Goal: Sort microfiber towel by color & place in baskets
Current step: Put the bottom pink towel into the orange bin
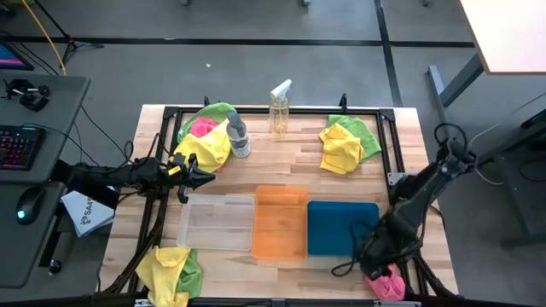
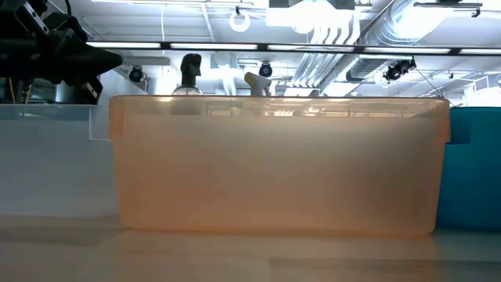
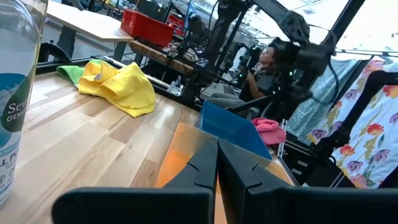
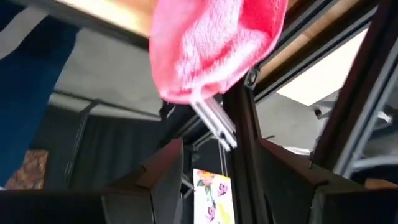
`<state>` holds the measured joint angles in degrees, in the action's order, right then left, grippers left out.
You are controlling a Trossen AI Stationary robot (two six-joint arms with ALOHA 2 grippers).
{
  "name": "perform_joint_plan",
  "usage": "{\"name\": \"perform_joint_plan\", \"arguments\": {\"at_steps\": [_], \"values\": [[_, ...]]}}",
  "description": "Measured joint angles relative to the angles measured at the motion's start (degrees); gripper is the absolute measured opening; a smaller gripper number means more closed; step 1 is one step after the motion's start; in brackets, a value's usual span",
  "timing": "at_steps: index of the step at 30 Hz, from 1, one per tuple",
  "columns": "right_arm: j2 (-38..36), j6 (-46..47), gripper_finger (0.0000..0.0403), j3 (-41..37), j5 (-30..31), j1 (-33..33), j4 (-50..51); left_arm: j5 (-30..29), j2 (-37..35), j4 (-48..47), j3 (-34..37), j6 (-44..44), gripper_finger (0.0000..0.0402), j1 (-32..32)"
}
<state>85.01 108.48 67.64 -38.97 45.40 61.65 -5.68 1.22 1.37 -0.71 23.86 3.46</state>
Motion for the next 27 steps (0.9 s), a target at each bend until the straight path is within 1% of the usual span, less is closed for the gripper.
{"name": "perform_joint_plan", "arguments": {"at_steps": [7,17,22,25,27], "values": [[7.0,0.5,0.0195,-0.1,1.4,1.8,-2.6,0.0,0.0,0.0,0.0,0.0,0.0,0.0],[15.5,-5.2,0.0195,-0.1,2.3,4.1,-2.8,0.0,0.0,0.0,0.0,0.0,0.0,0.0],[18.1,-8.1,0.0194,-0.1,3.4,4.9,-3.6,0.0,0.0,0.0,0.0,0.0,0.0,0.0],[18.8,-10.5,0.0181,-0.1,3.8,5.4,-4.7,0.0,0.0,0.0,0.0,0.0,0.0,0.0],[19.1,-12.2,0.0154,-0.1,4.0,6.0,-5.5,0.0,0.0,0.0,0.0,0.0,0.0,0.0]]}}
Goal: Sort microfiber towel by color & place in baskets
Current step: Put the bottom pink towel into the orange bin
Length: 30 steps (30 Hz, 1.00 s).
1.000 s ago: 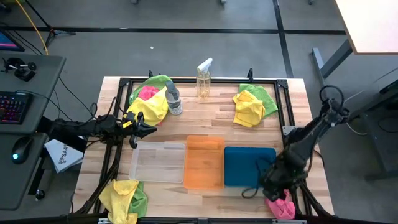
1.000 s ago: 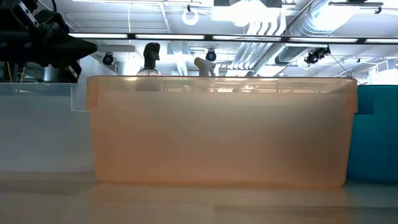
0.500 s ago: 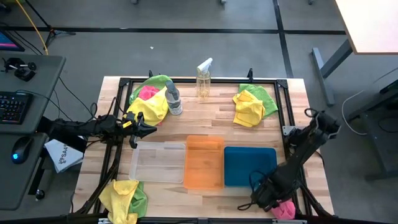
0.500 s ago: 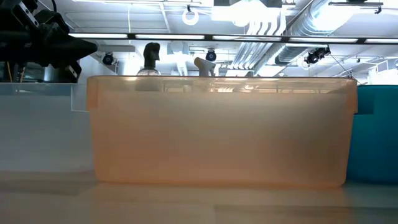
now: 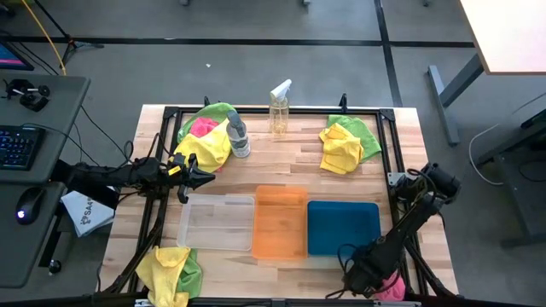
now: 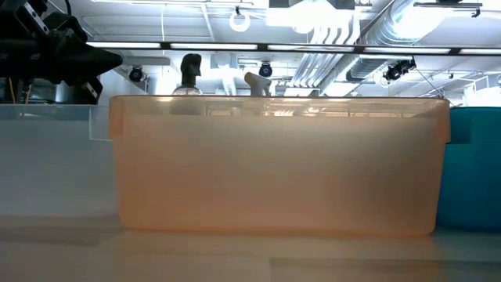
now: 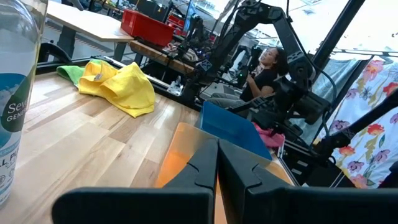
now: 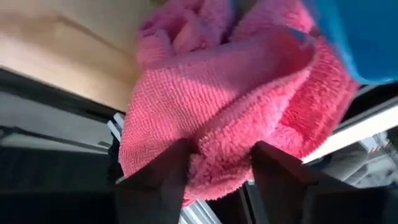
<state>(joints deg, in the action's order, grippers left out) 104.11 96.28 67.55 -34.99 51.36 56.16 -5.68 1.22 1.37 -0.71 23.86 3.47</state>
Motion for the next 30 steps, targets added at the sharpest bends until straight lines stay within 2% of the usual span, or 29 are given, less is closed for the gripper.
{"name": "perform_joint_plan", "arguments": {"at_steps": [4,5,9,12,15,19,25,27,30], "values": [[0.1,-2.5,0.0035,0.0,0.0,0.9,-1.3,0.0,0.0,0.0,0.0,0.0,0.0,0.0],[0.0,-3.6,0.0019,0.0,-0.2,1.0,-1.9,0.0,0.0,0.0,0.0,0.0,0.0,0.0],[-1.7,-8.7,0.0009,1.6,-1.5,1.0,-3.2,0.0,0.0,0.0,0.0,0.0,0.0,0.0],[-5.7,-12.2,0.0006,4.7,0.6,-0.1,-1.6,0.0,0.0,0.0,0.0,0.0,0.0,0.0],[-11.3,-15.8,0.0003,8.9,7.2,-2.4,3.1,0.0,0.0,0.0,0.0,0.0,0.0,0.0],[-20.1,-23.6,0.0002,15.6,20.0,-6.8,8.6,0.0,0.0,0.0,0.0,0.0,0.0,0.0],[-29.2,-38.1,0.0001,21.9,40.2,-16.9,5.6,0.0,0.0,0.0,0.0,0.0,0.0,0.0],[-30.4,-46.1,0.0001,22.8,43.6,-21.1,1.6,0.0,0.0,0.0,0.0,0.0,0.0,0.0],[-30.7,-57.1,0.0001,23.3,43.2,-27.0,-5.4,0.0,0.0,0.0,0.0,0.0,0.0,0.0]]}}
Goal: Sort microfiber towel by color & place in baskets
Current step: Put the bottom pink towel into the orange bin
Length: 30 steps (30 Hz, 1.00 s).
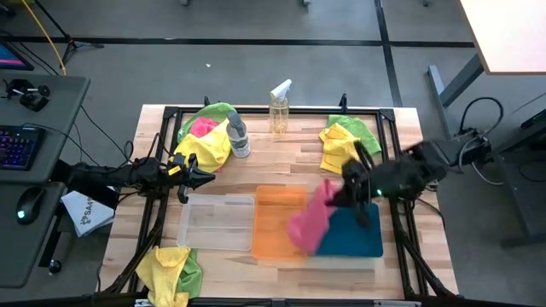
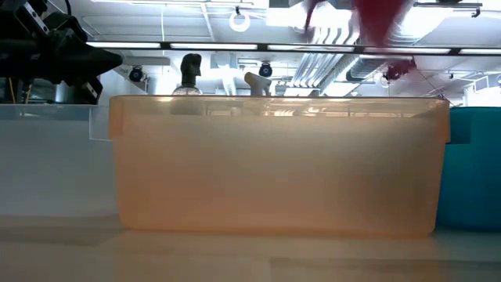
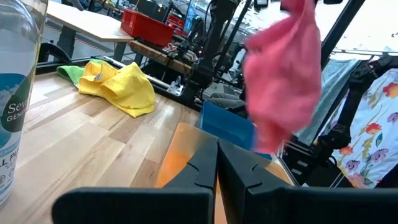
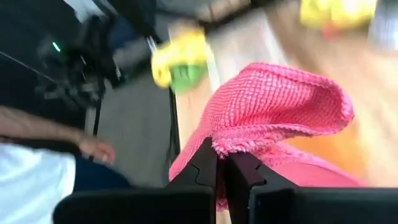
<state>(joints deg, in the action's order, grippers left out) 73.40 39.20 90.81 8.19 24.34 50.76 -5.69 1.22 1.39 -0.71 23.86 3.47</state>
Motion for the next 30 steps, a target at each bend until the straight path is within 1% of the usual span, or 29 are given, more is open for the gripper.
{"name": "perform_joint_plan", "arguments": {"at_steps": [2,5,11,15,17,18,20,23,26,28,30], "values": [[0.4,-5.1,0.0001,-0.6,-3.2,-3.2,-3.4,0.0,0.0,0.0,0.0,0.0,0.0,0.0],[2.0,-10.4,0.0,-2.0,-7.8,-6.7,-4.7,0.0,0.0,0.0,0.0,0.0,0.0,0.0],[5.5,-15.5,0.0,-5.1,-17.0,-10.3,-5.4,0.0,0.0,0.0,0.0,0.0,0.0,0.0],[8.5,-22.1,0.0,-6.7,-18.3,-11.7,-6.8,0.0,0.0,0.0,0.0,0.0,0.0,0.0],[10.4,-24.8,0.0,-7.6,-18.3,-13.2,-10.0,0.0,0.0,0.0,0.0,0.0,0.0,0.0],[11.4,-25.1,0.0,-8.1,-18.5,-14.1,-12.6,0.0,0.0,0.0,0.0,0.0,0.0,0.0],[13.8,-25.2,0.0,-8.8,-20.8,-15.7,-17.4,0.0,0.0,0.0,0.0,0.0,0.0,0.0],[17.1,-25.4,0.0,-9.1,-27.5,-17.0,-22.8,0.0,0.0,0.0,0.0,0.0,0.0,0.0],[18.9,-24.7,0.0,-9.1,-33.3,-17.5,-22.4,0.0,0.0,0.0,0.0,0.0,0.0,0.0],[19.6,-24.2,0.0,-9.1,-35.1,-17.6,-20.4,0.0,0.0,0.0,0.0,0.0,0.0,0.0],[20.0,-24.3,0.0,-9.1,-35.7,-17.3,-18.7,0.0,0.0,0.0,0.0,0.0,0.0,0.0]]}}
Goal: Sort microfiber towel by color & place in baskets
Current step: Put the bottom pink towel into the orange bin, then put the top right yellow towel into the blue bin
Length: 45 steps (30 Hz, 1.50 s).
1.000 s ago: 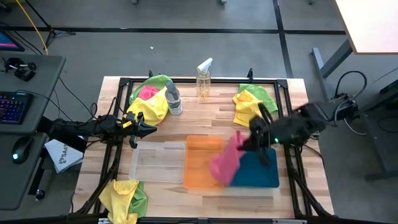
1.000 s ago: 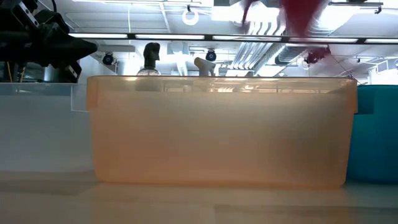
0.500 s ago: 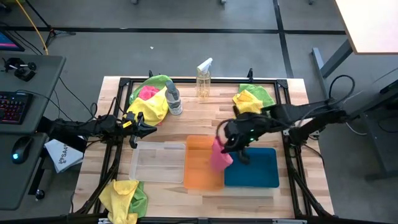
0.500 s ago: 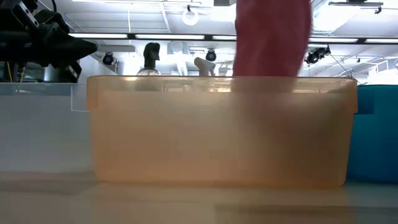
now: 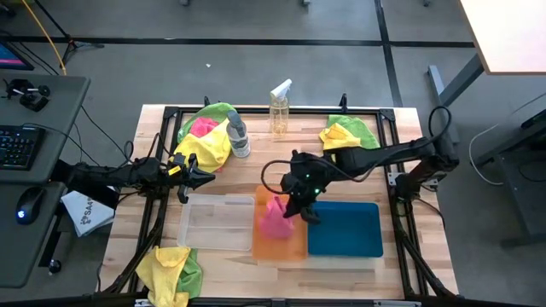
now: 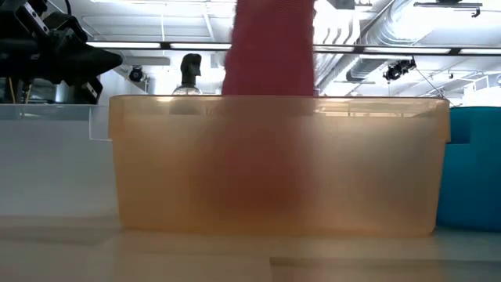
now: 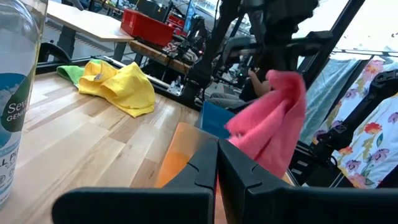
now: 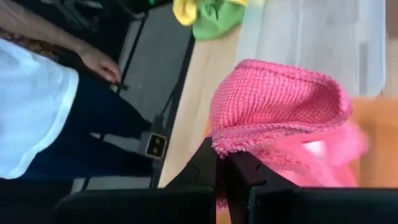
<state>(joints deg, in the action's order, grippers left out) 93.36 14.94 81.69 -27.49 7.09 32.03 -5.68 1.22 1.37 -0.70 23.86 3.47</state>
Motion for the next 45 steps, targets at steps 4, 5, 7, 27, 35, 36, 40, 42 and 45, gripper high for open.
{"name": "perform_joint_plan", "arguments": {"at_steps": [4,5,7,27,35,36,40,42,45], "values": [[1.3,0.0,0.0003,0.0,3.8,0.9,3.0,0.0,0.0,0.0,0.0,0.0,0.0,0.0],[1.7,0.0,0.0006,0.0,5.6,1.0,3.4,0.0,0.0,0.0,0.0,0.0,0.0,0.0],[2.7,1.1,0.0016,-0.1,8.6,1.2,4.2,0.0,0.0,0.0,0.0,0.0,0.0,0.0],[0.4,0.9,0.0266,-0.1,20.1,-2.8,26.2,0.0,0.0,0.0,0.0,0.0,0.0,0.0],[-6.8,1.8,0.0266,-12.3,40.7,-11.9,32.9,0.0,0.0,0.0,0.0,0.0,0.0,0.0],[-8.0,2.2,0.0266,-15.1,40.8,-14.2,33.3,0.0,0.0,0.0,0.0,0.0,0.0,0.0],[-11.9,4.1,0.0266,-22.7,40.9,-24.5,32.1,0.0,0.0,0.0,0.0,0.0,0.0,0.0],[-12.5,4.5,0.0266,-23.6,41.8,-29.1,31.6,0.0,0.0,0.0,0.0,0.0,0.0,0.0],[-12.4,3.8,0.0266,-23.0,45.3,-34.2,30.2,0.0,0.0,0.0,0.0,0.0,0.0,0.0]]}}
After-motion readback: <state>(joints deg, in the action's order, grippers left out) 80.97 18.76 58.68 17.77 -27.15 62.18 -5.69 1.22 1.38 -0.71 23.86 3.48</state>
